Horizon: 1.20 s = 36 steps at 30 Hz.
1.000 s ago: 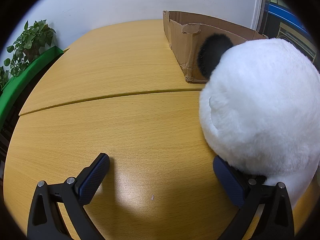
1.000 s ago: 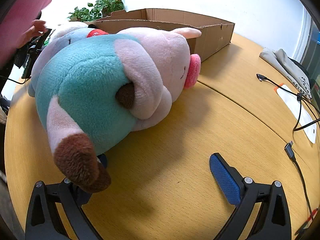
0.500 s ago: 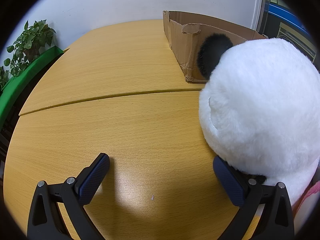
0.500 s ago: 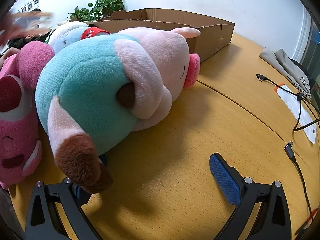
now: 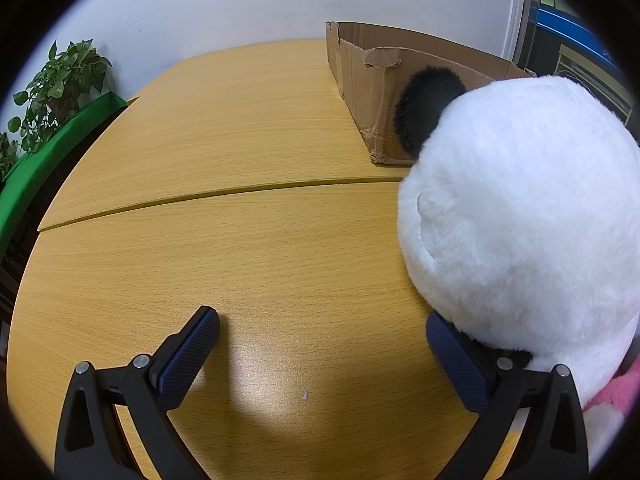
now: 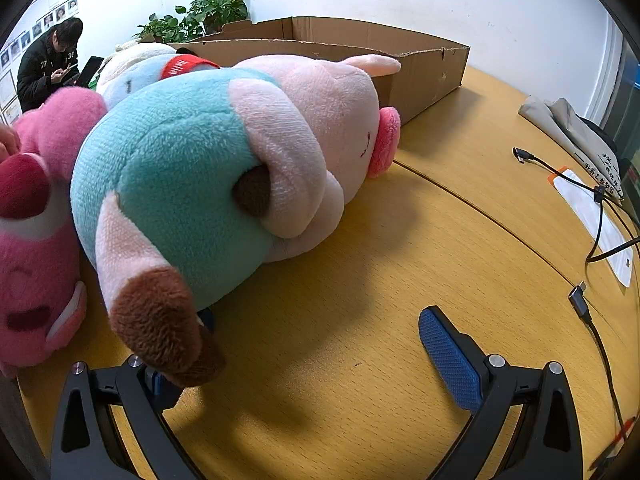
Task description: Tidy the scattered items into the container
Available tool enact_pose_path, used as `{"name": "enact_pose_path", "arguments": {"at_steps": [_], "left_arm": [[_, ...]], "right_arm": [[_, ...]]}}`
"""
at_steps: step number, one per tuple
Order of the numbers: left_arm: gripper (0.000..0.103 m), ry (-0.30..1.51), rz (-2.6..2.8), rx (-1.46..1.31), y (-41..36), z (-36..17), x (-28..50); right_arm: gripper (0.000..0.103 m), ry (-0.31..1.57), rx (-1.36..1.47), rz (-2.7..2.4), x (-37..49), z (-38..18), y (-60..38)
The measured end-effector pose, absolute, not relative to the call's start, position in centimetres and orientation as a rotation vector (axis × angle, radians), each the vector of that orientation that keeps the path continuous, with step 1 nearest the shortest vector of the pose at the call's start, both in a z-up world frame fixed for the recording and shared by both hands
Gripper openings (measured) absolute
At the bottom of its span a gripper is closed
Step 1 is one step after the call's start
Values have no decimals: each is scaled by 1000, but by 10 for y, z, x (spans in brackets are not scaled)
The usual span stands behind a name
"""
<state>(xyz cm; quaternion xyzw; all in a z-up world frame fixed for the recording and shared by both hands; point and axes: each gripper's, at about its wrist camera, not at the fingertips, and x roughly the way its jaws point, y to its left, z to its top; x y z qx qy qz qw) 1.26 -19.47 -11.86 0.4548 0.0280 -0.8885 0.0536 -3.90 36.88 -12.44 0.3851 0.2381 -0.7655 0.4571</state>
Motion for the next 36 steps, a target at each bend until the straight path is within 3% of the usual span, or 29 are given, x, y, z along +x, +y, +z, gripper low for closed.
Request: {"name": "enact_pose_path", "arguments": {"at_steps": [20,36], "left_arm": [[102,150,-2683,1399,-195,-114,41],[102,289,-2757,1036,-140,-5,159]], "right_arm": [[103,589,948,-1884,-39,-124,369],[103,561,1041,-1979,-29,-122,369]]}}
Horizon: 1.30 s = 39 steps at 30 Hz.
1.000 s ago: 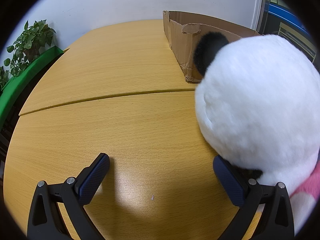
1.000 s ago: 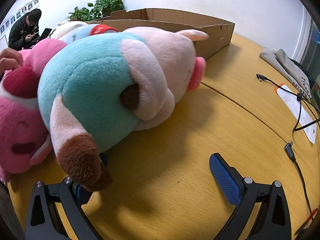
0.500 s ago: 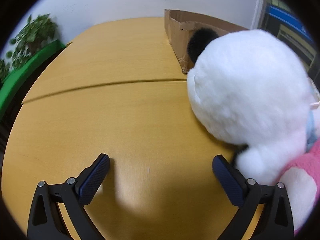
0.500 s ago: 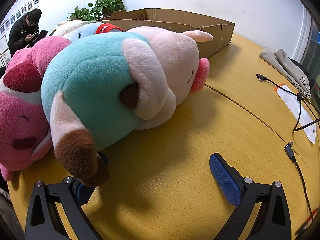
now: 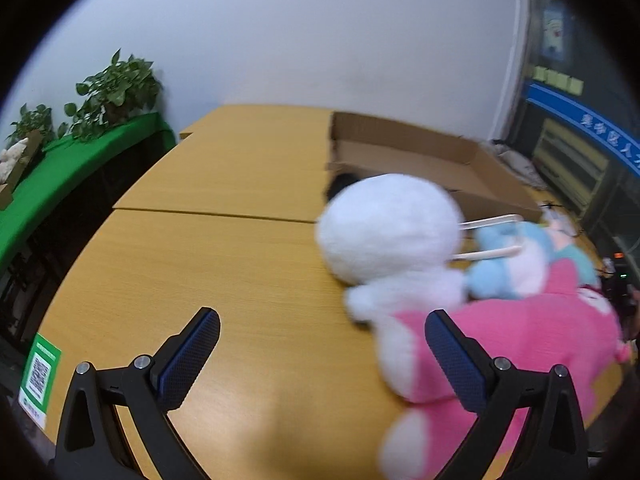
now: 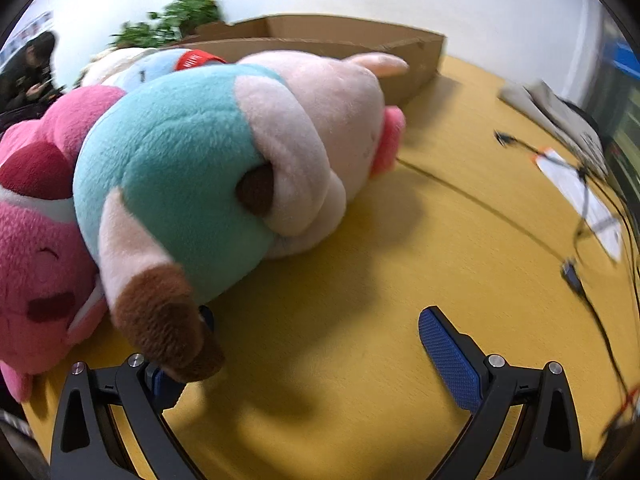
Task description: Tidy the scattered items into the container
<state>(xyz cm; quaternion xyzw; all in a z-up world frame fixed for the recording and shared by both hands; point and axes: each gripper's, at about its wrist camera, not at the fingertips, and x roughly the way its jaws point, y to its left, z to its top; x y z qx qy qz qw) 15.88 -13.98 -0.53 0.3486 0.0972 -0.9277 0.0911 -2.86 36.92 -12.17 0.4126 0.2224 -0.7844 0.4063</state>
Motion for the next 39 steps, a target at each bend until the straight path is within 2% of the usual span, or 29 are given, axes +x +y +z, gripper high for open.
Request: {"name": "enact_pose_path", "arguments": {"at_steps": [4,10,14,20,26,32,39], "left_arm": [[102,304,-2793,1068,-102,-4,166],[102,348,-2855,1086,-51,-2,169],[102,362,-2923,1096,-23,-1,166],[102,346,-2984,1137,8,-1,173],[102,371,-2983,1125,22,0,182],[102,357,-2983,1132,35,-3,180],[102,385,-2998,1151,36,-5,172]], "right_arm": [[103,496,1022,-2141,6,-103,402],[103,159,848,-2351,96,-20,461],[103,110,731,-2366,160,19,424],[103,-5,839,-2405,199,14,356],[103,85,933,-2461,208,-6,324],[103,183,906,-2498,214,-8,319],[103,188,907,-2506,217,-7,319]]}}
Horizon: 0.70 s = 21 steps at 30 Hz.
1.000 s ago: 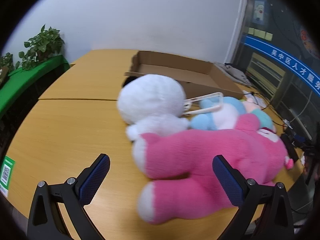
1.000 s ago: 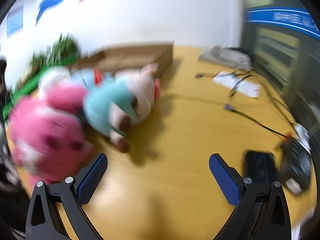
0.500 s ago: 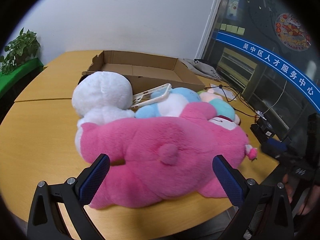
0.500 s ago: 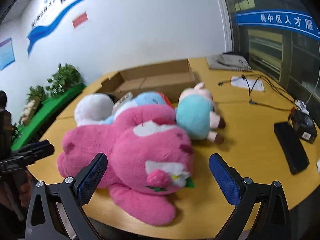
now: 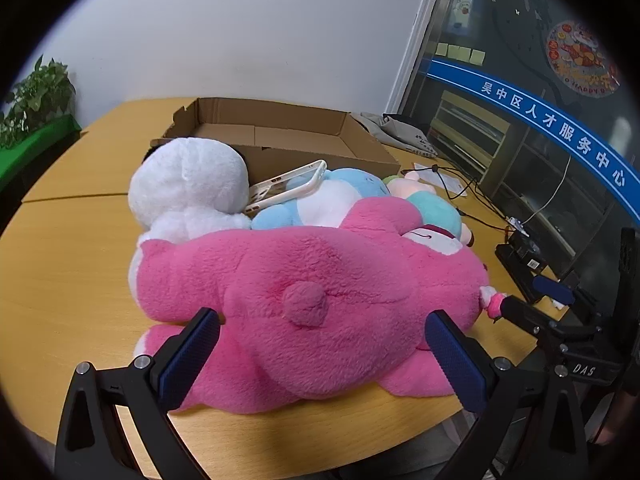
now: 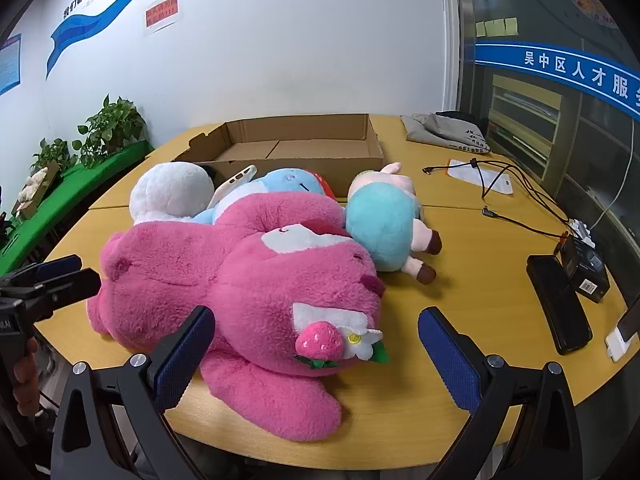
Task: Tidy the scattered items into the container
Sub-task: 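Move both grippers toward the large pink plush bear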
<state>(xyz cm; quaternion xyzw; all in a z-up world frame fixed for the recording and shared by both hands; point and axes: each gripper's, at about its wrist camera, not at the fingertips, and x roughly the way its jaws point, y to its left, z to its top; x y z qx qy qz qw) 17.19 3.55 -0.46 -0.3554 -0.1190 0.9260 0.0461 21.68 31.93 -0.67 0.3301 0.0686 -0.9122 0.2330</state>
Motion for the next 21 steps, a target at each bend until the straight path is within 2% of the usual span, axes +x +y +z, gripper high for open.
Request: {"name": "enact_pose_path", "arguments": {"at_steps": [10,17,21], "left_arm": [[102,-442,2784,-1137,22,-18,155],[102,-518,2722,-1225,7,-41,129],[102,-552,2689,-1232,3,-50,123]], "right_arm": [[103,212,930,-2470,203,-14,309],[103,90,963,-2413,162,-28,322],[103,88,987,-2374,149,-39,323]]}}
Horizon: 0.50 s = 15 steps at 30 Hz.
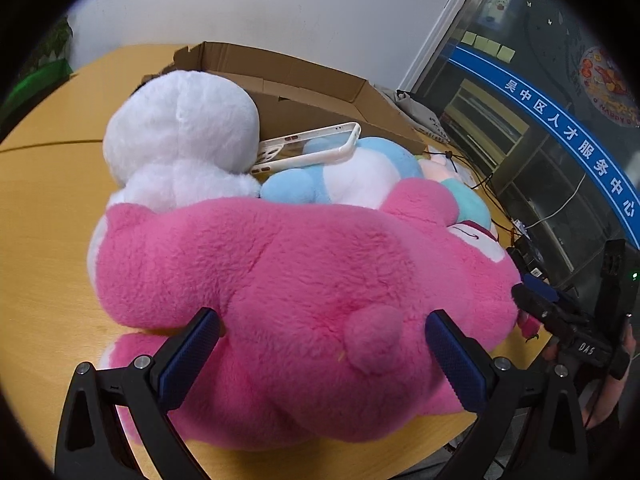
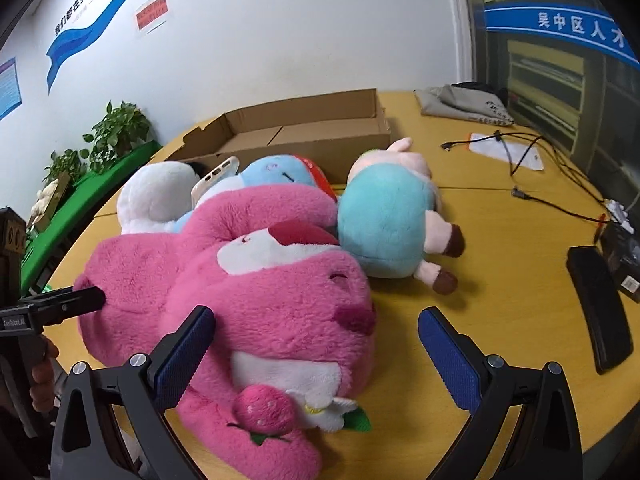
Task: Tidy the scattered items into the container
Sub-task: 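Move both grippers toward the large pink plush bear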
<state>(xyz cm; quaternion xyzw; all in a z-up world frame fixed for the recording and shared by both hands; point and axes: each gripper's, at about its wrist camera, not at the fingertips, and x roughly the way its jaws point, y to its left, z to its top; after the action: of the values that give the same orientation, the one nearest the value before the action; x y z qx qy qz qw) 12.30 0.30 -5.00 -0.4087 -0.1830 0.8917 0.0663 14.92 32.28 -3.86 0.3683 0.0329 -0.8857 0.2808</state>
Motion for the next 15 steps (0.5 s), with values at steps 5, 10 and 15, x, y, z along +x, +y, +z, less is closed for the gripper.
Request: {"name": "enact_pose_path", "arguments": {"at_steps": [5,10,15], "left_arm": [[102,-559,2682,-1201,0,-49,122],[102,-557,2696,-1166,-2,-44,125],[102,-562,2651,-1185,2,-52,120]], "right_arm": [[103,113,953,-2355,152,-40,313],[103,184,897,-2375,163,-32,305],[103,163,935,-2394,157,-38,310]]}}
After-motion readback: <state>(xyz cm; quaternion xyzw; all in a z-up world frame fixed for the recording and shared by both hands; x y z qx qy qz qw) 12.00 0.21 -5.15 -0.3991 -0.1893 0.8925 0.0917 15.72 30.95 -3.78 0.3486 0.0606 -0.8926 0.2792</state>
